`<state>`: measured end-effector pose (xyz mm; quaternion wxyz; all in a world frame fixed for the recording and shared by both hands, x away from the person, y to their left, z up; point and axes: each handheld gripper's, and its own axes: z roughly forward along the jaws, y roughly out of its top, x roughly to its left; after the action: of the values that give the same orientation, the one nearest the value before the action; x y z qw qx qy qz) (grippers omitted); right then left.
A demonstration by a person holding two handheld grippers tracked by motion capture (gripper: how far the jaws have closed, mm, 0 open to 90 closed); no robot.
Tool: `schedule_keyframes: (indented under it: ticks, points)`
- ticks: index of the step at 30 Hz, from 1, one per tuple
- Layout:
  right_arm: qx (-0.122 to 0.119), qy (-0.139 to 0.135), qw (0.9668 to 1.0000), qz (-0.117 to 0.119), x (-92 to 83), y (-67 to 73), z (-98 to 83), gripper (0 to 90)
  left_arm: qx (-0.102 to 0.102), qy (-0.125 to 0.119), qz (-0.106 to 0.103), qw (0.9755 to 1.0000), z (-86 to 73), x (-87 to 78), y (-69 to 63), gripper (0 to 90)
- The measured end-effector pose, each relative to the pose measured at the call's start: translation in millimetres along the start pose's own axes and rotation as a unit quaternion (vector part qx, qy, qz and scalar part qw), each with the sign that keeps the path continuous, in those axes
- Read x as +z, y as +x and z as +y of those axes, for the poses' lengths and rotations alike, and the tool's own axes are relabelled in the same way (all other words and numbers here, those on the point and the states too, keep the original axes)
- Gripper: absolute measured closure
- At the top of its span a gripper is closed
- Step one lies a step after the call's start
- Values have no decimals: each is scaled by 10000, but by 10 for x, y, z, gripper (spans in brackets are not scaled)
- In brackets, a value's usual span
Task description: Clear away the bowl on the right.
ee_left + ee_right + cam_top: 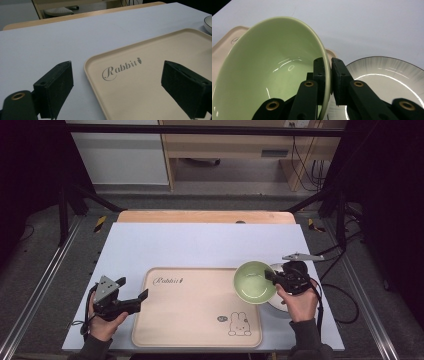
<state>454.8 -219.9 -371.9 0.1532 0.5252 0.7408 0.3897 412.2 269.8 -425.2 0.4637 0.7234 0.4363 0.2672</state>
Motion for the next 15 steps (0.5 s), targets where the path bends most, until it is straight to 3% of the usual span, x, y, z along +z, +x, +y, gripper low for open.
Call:
schedule_keyframes:
  ticks: [15]
  points:
    - [-236,76,9996,162,132,161,52,825,-8,-17,-4,10000,0,1,-7,103]
